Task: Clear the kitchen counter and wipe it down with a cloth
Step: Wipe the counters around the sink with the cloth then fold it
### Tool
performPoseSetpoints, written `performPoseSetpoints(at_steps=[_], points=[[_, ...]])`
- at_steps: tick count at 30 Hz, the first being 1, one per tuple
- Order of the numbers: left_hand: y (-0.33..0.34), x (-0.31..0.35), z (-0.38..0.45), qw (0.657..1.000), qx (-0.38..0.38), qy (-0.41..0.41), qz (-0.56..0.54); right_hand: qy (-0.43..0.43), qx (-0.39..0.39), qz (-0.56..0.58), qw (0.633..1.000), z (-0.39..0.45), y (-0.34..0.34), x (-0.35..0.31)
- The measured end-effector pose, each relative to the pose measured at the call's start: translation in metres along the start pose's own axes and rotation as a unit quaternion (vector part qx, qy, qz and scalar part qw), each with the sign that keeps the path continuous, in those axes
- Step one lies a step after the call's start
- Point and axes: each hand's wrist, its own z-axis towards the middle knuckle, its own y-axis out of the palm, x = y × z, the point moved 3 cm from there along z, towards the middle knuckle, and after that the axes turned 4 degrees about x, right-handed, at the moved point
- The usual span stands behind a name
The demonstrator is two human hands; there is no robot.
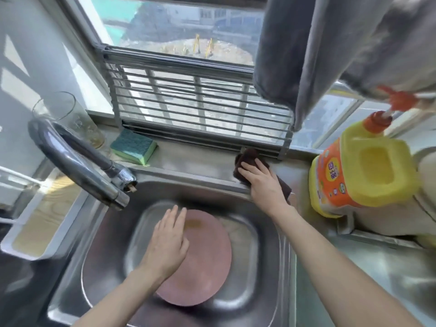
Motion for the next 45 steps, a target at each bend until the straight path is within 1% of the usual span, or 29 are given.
performPoseSetpoints(at_steps=[5, 8, 10, 14, 20, 25, 29, 33, 36, 39, 43, 45], points=[[-0.004, 0.028, -0.005, 0.999, 0.012, 0.039, -0.014, 0.100, 0.052, -0.015, 0.994, -0.028, -0.017, 0.035], [-0.004, 0.037, -0.009, 0.998, 0.015, 0.055, -0.016, 0.202, 0.064, -0.036, 0.976, -0.038, -0.018, 0.042], [-0.005, 0.043, -0.013, 0.998, 0.016, 0.063, -0.020, 0.255, 0.066, -0.032, 0.964, -0.039, -0.018, 0.040], [-0.010, 0.054, -0.025, 0.996, 0.024, 0.083, -0.024, 0.304, 0.063, -0.007, 0.950, -0.047, -0.011, 0.030], [-0.014, 0.056, -0.046, 0.993, 0.021, 0.111, -0.022, 0.261, 0.103, 0.015, 0.960, -0.097, 0.000, 0.027], [-0.005, 0.052, -0.074, 0.991, -0.004, 0.131, -0.013, 0.249, 0.097, 0.006, 0.964, -0.145, 0.022, 0.018], [0.005, 0.049, -0.106, 0.990, -0.012, 0.143, -0.011, 0.243, 0.115, 0.007, 0.963, -0.189, 0.033, 0.005], [0.018, 0.043, -0.146, 0.986, -0.017, 0.166, -0.027, 0.231, 0.117, -0.020, 0.966, -0.236, 0.048, -0.014], [0.028, 0.033, -0.178, 0.986, -0.043, 0.153, -0.050, 0.239, 0.128, -0.007, 0.962, -0.278, 0.054, -0.034], [0.039, 0.013, -0.207, 0.988, -0.041, 0.142, -0.049, 0.227, 0.127, -0.008, 0.966, -0.318, 0.056, -0.054], [0.047, -0.019, -0.245, 0.991, -0.062, 0.103, -0.055, 0.227, 0.156, -0.013, 0.961, -0.363, 0.064, -0.074], [0.046, -0.034, -0.263, 0.993, -0.059, 0.080, -0.067, 0.244, 0.146, 0.006, 0.959, -0.380, 0.069, -0.084]])
